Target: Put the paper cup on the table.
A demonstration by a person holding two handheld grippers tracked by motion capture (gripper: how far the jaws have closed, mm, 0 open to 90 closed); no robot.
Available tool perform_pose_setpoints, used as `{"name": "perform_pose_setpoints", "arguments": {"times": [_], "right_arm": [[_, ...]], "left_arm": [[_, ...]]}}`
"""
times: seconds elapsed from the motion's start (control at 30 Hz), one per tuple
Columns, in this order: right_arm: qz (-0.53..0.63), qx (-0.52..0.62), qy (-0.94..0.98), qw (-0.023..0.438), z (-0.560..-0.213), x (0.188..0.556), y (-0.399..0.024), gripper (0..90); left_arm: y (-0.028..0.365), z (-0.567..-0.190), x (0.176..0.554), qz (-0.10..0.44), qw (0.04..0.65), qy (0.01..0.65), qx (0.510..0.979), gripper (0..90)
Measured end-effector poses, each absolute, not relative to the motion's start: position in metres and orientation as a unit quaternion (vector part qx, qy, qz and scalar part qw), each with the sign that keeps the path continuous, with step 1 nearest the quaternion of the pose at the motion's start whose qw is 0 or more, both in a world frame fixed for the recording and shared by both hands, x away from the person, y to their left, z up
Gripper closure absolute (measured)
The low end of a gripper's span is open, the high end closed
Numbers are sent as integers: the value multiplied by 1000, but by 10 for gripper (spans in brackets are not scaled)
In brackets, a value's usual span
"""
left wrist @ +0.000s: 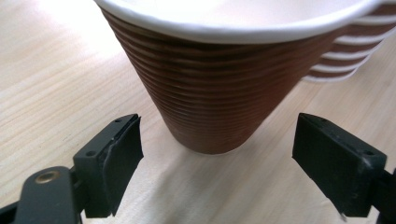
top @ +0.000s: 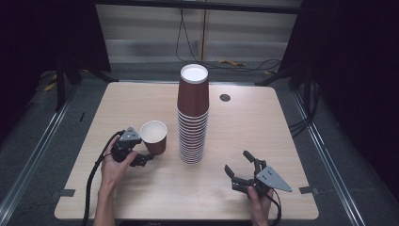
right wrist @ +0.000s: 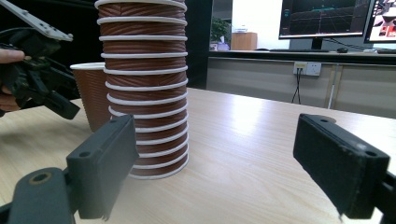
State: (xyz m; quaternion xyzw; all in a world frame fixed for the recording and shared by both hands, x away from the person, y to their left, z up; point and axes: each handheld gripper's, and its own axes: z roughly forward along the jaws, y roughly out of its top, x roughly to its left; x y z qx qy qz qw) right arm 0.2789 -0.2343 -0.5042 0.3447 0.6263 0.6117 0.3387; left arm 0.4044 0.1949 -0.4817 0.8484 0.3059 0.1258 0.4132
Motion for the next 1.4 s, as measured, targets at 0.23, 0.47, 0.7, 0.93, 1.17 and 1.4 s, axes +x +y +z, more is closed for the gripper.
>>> {"name": "perform_pose_setpoints", "arguments": {"times": [0.23,0.47,0.7,0.93,1.17,1.4], "right_arm": [[612,345,626,339,-504,279,-234,133],[612,344,626,340,-504,279,-234,133],[612,343,626,340,-504,279,-234,133],[612,343,626,340,-504,279,-234,133],[612,343,626,341,-504,279,-234,133],[612,344,626,340,-504,279,-234,133]], "left_arm": [[199,-479,386,154,458,313,818,166],[199,-481,370,186,478,321,796,165],[194,-483,347,192,517,323,769,168],[187,-487,327,216,535,317,753,158],[180,-499,307,251,546,329,728,155],[175,-508,303,249,552,338,720,161]]}}
